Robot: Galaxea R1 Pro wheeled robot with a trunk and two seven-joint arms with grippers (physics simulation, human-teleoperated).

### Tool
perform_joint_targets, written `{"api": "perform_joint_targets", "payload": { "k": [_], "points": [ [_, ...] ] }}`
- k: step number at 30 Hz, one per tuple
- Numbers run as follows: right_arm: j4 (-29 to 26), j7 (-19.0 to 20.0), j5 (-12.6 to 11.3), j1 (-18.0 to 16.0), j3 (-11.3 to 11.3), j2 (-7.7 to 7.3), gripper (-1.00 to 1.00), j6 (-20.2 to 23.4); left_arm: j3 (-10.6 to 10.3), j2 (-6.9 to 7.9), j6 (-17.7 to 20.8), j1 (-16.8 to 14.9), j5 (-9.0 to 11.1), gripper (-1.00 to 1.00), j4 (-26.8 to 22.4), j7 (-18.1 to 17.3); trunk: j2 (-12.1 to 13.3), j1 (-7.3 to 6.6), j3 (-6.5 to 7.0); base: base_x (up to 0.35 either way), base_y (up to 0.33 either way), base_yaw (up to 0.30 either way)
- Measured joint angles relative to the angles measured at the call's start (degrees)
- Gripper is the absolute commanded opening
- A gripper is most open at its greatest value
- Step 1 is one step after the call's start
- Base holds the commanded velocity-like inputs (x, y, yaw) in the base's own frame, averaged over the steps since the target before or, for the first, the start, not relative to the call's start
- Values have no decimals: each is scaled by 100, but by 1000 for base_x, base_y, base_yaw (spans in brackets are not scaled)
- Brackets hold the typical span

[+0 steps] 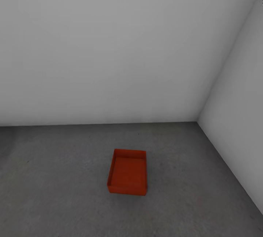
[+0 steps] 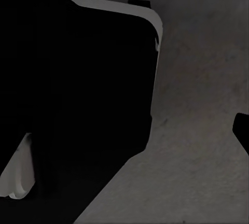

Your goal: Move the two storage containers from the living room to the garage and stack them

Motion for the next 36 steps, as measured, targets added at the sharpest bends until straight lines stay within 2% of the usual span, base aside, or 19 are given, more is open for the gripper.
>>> {"api": "perform_joint_targets", "payload": {
  "k": [3,4,10,20,36],
  "points": [
    [0,0,0,-1,-1,2,100,-1,-3,-91,14,308,-2,100,1,-56,0,0,28,0,0,0],
    [0,0,0,0,-4,4,100,1,-1,-139,16,500,3,100,3,-95,0,0,37,0,0,0],
    [0,-1,1,3,-27,12,100,4,-6,-177,-19,815,3,100,5,-141,0,0,94,0,0,0],
    [0,18,0,0,-322,8,100,13,-14,-175,-76,899,-46,100,0,-150,0,0,187,0,0,0],
    [0,23,-8,2,-331,-8,100,-4,-7,-169,-87,900,-18,100,-26,-140,0,0,337,0,0,0]
  ]
}}
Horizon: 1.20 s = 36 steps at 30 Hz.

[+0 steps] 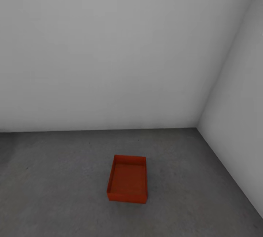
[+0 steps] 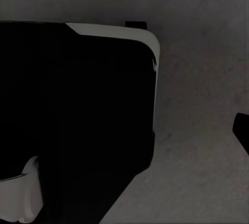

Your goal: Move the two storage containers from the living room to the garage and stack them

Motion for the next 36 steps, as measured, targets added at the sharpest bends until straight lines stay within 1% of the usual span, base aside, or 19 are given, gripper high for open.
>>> {"api": "perform_joint_targets", "payload": {
  "k": [36],
  "points": [
    [0,-4,10,-1,9,-10,100,0,9,24,0,1,16,100,-4,0,1,0,336,0,0,0]
  ]
}}
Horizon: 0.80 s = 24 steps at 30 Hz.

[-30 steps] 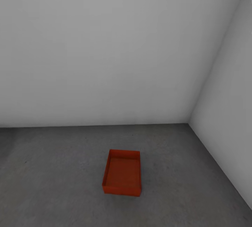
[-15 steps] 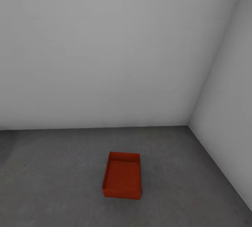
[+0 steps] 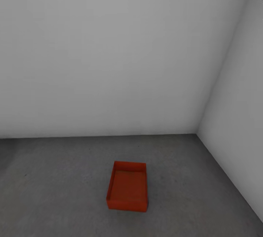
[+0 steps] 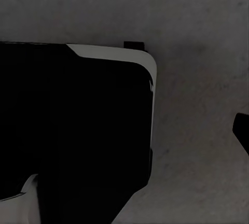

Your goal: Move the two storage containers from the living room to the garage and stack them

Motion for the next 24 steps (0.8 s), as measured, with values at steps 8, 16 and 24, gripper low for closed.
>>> {"api": "perform_joint_targets", "payload": {
  "k": [8,16,24],
  "points": [
    [0,1,-2,-1,0,-1,100,0,0,-2,0,1,0,100,1,1,0,0,75,0,0,0],
    [0,4,-4,0,0,-1,100,0,0,-6,0,0,0,100,1,2,0,0,149,0,0,0],
    [0,1,-10,1,0,-1,100,0,0,-4,1,1,0,100,0,5,0,0,224,0,0,0]
  ]
}}
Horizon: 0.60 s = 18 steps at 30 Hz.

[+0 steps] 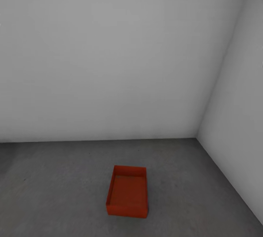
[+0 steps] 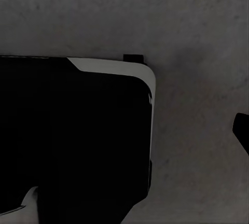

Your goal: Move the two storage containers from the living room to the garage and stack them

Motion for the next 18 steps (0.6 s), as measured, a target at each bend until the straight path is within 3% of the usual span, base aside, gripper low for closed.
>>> {"api": "perform_joint_targets", "payload": {
  "k": [18],
  "points": [
    [0,3,1,0,0,0,100,8,0,-3,-1,0,0,100,0,-5,0,0,168,0,0,0]
  ]
}}
